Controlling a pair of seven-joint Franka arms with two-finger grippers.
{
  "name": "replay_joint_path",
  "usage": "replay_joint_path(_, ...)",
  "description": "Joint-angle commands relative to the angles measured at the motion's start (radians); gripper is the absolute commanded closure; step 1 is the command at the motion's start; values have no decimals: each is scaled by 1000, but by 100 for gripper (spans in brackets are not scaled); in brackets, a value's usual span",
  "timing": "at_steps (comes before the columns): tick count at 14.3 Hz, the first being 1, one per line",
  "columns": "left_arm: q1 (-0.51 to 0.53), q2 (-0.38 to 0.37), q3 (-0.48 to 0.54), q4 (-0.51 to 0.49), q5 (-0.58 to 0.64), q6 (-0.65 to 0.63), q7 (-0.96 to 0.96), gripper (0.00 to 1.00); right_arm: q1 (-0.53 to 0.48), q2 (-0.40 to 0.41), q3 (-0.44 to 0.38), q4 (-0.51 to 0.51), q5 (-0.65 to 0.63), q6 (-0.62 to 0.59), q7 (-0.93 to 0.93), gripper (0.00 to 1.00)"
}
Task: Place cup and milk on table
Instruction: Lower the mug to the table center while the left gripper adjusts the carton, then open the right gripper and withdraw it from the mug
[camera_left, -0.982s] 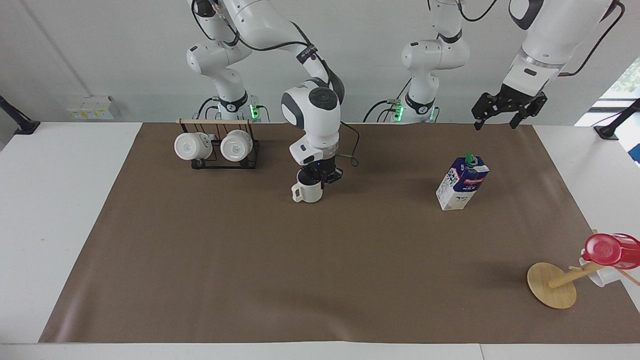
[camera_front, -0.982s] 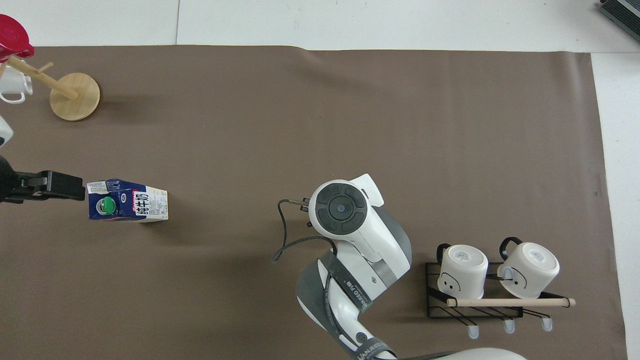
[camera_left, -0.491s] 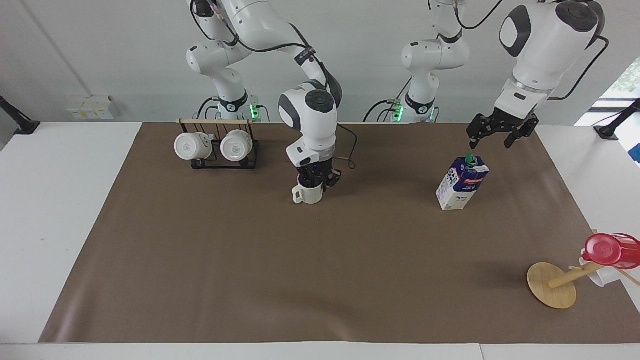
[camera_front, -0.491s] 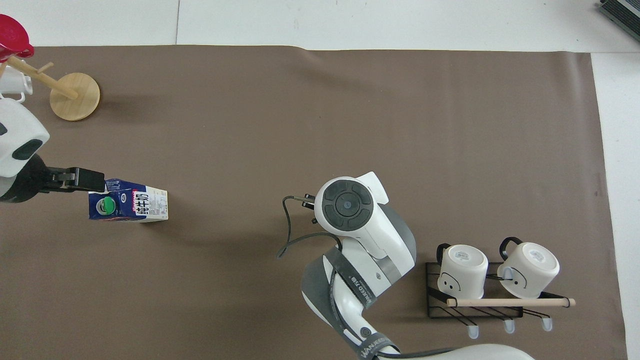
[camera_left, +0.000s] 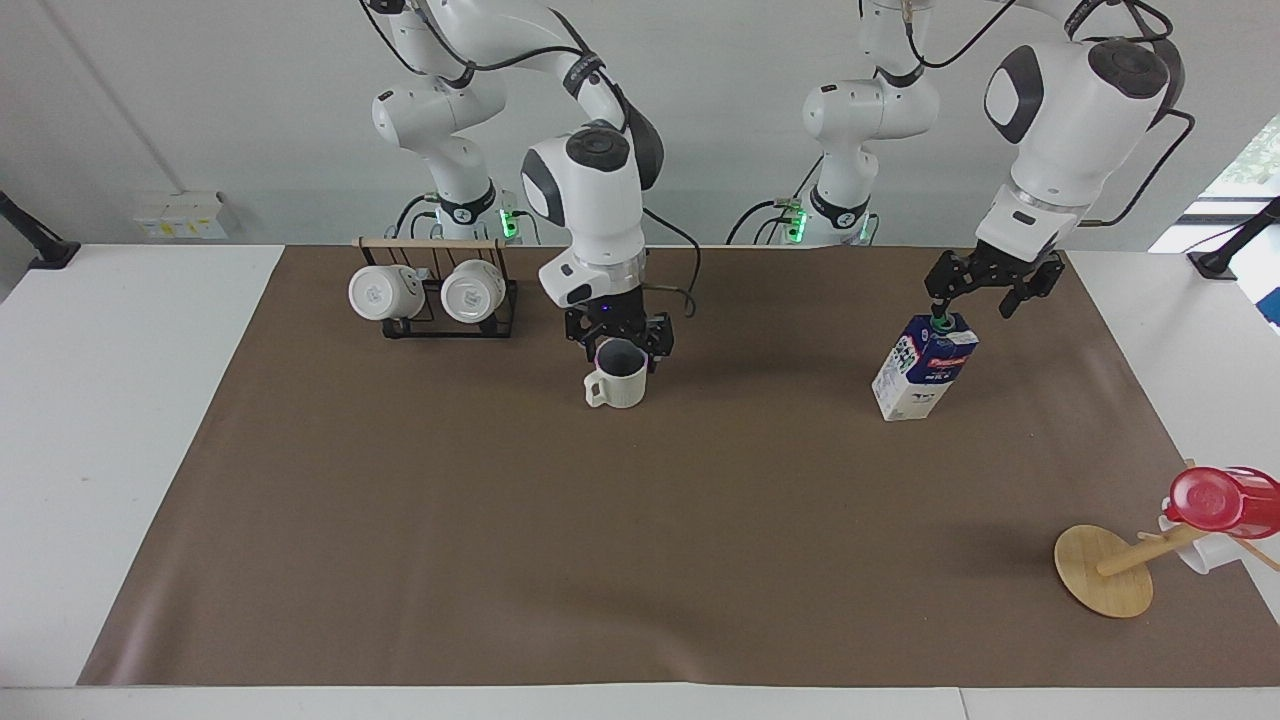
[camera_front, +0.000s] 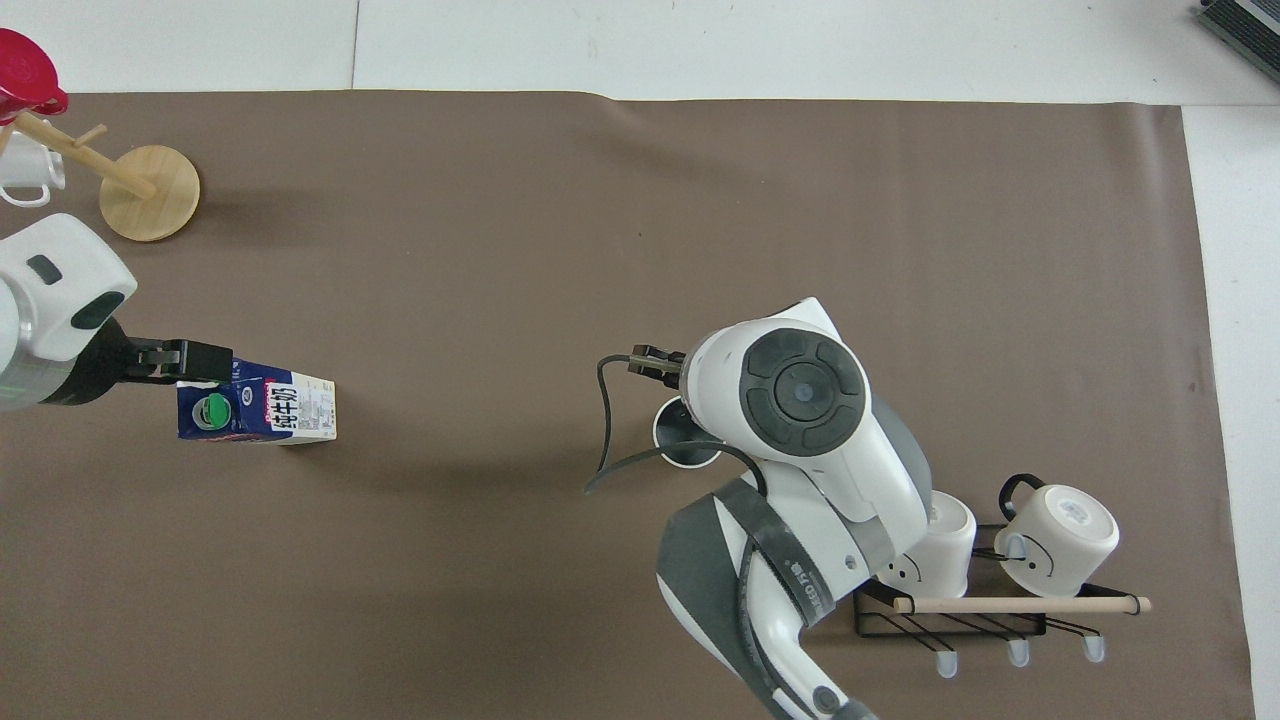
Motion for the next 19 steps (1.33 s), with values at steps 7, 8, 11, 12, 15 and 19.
replay_joint_path(7, 17, -23, -8, -77, 2, 75, 23, 0, -179, -206, 2, -16, 5, -203, -319, 0)
replay_joint_path(8, 17, -23, -8, -77, 2, 75, 24, 0, -209, -228, 2, -8, 7, -237, -353, 0)
replay_joint_path(11, 17, -15, -8, -82, 2, 85, 23, 0, -304, -269, 1, 21, 7, -349, -491, 0)
replay_joint_path(12, 16, -16, -8, -91, 2, 98, 23, 0, -334, -285, 1, 19, 7, -372, -522, 0)
replay_joint_path(15, 16, -10, -8, -101, 2, 115, 23, 0, -416, -314, -1, 19, 7, -458, -617, 0)
replay_joint_path(19, 16, -10, -8, -118, 2, 144, 24, 0, -502, -323, -6, 73, 5, -522, -692, 0)
